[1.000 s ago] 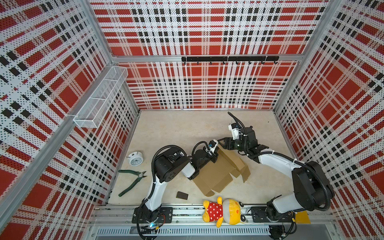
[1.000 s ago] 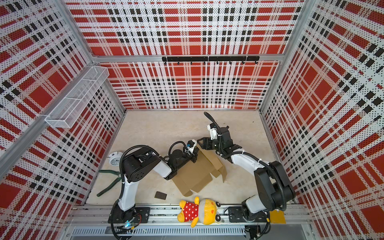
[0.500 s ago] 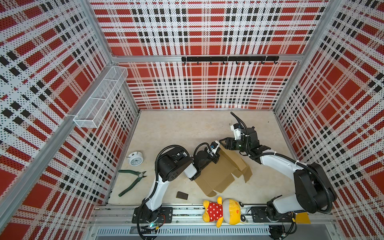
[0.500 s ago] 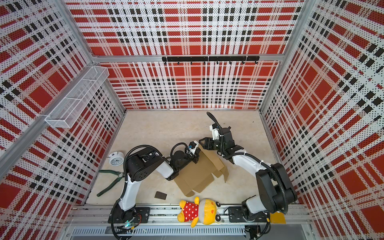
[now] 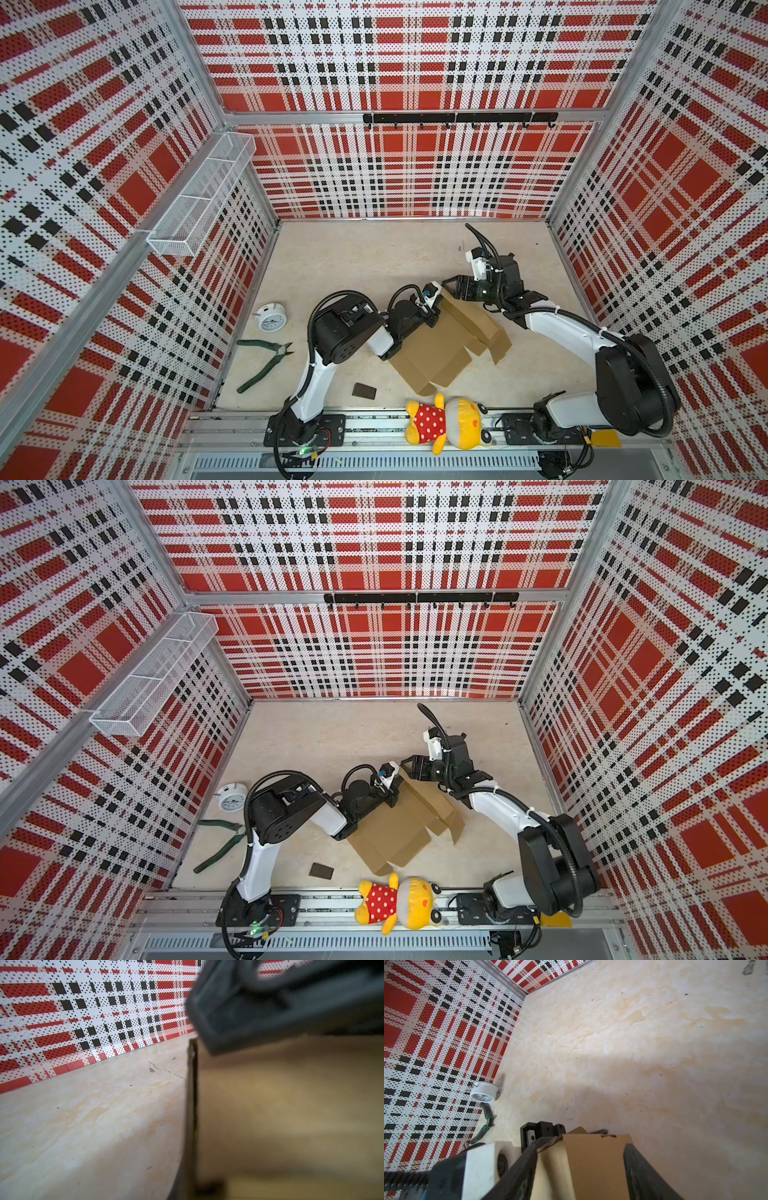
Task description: Fold the paper box
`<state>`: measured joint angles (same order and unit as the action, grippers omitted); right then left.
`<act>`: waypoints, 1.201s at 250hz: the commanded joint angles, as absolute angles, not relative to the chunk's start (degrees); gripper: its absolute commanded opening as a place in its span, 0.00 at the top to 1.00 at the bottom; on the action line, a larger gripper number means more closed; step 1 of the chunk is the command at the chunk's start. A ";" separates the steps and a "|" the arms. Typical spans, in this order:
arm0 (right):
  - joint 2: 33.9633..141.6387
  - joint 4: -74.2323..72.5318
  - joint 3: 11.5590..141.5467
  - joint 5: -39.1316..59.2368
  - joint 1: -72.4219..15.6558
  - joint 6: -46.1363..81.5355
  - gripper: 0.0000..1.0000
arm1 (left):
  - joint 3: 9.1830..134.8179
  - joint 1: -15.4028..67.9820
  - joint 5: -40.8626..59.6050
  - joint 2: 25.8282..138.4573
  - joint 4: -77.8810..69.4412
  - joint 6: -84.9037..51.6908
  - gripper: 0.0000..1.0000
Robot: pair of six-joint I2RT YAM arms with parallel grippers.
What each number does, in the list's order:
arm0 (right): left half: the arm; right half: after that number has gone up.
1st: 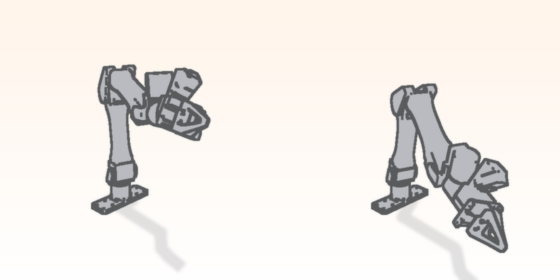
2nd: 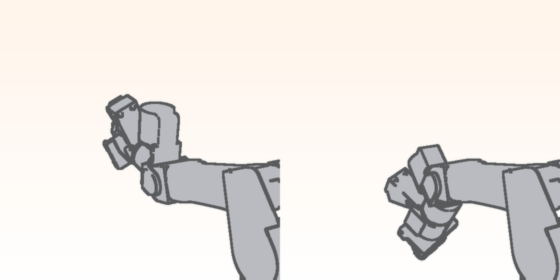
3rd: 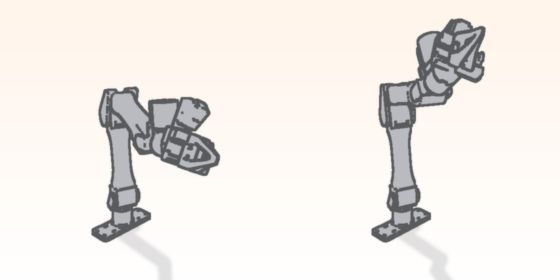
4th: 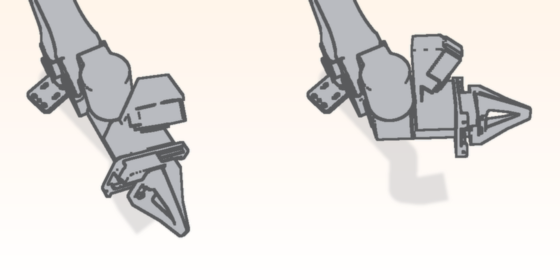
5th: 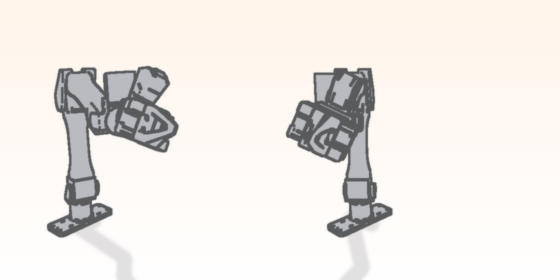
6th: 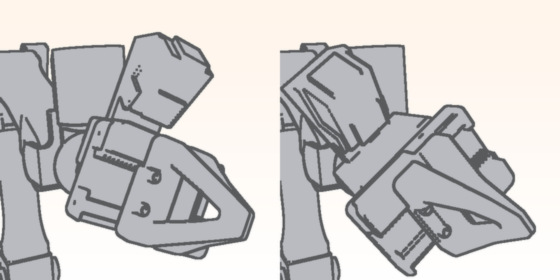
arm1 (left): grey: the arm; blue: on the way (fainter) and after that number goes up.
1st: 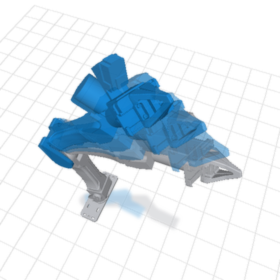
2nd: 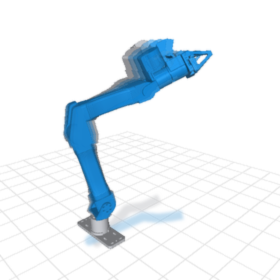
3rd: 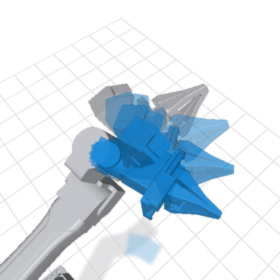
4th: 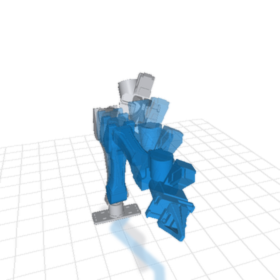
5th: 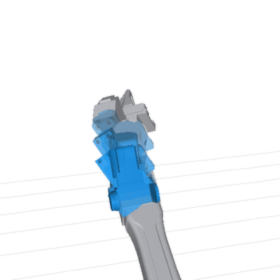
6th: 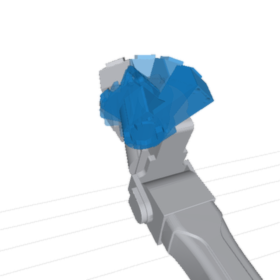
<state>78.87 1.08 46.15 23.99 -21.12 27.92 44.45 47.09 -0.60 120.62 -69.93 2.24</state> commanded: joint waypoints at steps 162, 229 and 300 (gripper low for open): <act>35.76 26.34 47.53 -8.10 -10.05 19.53 0.00 | 116.13 31.05 29.26 117.84 35.87 59.68 0.99; 31.76 28.22 43.88 -11.94 -10.02 20.62 0.00 | 129.19 31.55 15.94 120.38 55.38 99.37 1.00; 34.53 31.01 43.16 -11.31 -10.02 20.48 0.00 | 132.41 34.07 1.34 123.62 72.47 133.52 1.00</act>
